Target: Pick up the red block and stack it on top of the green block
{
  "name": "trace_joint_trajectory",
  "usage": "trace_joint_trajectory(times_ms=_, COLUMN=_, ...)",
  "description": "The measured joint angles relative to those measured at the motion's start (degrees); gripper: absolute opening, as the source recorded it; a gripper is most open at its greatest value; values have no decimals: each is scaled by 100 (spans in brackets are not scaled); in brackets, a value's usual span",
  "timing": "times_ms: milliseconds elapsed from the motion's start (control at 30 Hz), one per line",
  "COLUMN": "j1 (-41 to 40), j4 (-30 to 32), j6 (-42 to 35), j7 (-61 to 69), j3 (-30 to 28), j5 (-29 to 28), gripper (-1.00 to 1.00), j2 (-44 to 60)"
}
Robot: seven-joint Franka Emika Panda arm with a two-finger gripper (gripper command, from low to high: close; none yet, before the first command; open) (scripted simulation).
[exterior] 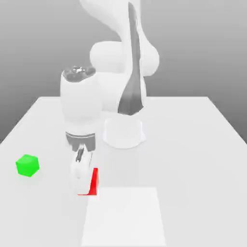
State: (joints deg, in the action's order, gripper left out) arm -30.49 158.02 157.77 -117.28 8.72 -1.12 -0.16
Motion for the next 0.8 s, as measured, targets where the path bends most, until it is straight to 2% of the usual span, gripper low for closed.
trace_joint_trajectory(times_ms=433, j1=-1885, j4=118, j6=-470, j7=2711, j3=-1407, j5=-52, gripper=-100, j2=-601)
trace_joint_trajectory(times_ms=533, j1=-2034, j4=110, j6=-191, j7=2987, j3=-1589, j5=-22, gripper=-100, j2=-323)
trace_joint_trajectory(times_ms=667, j1=-2100, j4=81, j6=522, j7=3198, j3=-1483, j5=229, gripper=-100, j2=424)
trace_joint_trajectory(times_ms=700, j1=-2119, j4=76, j6=670, j7=3254, j3=-1443, j5=304, gripper=100, j2=579)
trace_joint_trajectory(times_ms=800, j1=-2119, j4=76, j6=670, j7=3254, j3=-1443, j5=304, gripper=100, j2=579)
